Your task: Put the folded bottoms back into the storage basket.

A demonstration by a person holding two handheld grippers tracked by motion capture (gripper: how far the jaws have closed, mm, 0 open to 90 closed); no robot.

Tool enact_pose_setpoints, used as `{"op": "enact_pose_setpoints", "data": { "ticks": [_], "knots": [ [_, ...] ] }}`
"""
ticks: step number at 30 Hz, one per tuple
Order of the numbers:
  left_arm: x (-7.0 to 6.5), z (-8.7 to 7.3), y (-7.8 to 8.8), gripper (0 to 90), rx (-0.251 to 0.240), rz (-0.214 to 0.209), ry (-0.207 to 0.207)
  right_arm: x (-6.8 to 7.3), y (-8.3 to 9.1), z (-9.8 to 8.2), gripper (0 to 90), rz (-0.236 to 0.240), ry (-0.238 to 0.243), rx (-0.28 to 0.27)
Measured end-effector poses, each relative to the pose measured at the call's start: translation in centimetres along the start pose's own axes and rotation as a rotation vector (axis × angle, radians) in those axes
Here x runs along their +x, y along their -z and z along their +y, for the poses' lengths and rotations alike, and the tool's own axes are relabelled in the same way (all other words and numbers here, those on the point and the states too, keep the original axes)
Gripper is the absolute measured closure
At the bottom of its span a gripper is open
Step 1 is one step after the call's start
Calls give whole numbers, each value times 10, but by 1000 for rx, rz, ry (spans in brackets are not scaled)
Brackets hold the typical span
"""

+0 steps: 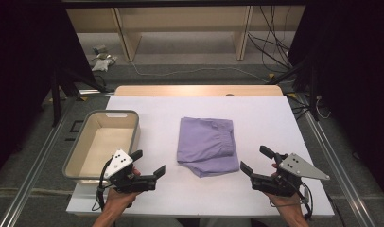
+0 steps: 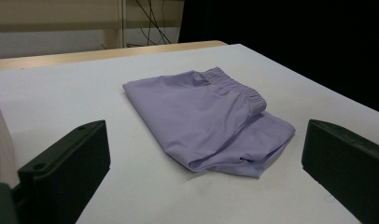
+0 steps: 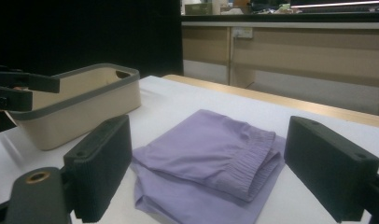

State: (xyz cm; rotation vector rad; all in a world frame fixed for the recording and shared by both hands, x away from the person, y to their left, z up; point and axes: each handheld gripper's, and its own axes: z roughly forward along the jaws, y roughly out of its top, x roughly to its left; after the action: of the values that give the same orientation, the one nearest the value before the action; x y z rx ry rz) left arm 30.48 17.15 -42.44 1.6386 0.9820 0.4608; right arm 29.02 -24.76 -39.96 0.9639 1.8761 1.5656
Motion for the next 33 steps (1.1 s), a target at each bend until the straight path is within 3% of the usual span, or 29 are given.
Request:
{"op": "enact_pose_setpoints", "data": {
  "ticks": [9,18,22,29,33],
  "knots": [
    [1,2,-6,3,23,13,68,-9,-4,1,159,-27,21,17],
    [2,5,-12,3,52,18,109,-14,-7,2,159,-36,21,24],
    [3,5,-20,3,109,-1,165,-20,-10,3,159,-42,15,38],
    [3,6,-26,14,145,5,207,-31,-17,5,159,-49,3,67],
    [6,5,-34,17,192,-14,282,-35,-22,5,158,-44,0,85]
  ]
}}
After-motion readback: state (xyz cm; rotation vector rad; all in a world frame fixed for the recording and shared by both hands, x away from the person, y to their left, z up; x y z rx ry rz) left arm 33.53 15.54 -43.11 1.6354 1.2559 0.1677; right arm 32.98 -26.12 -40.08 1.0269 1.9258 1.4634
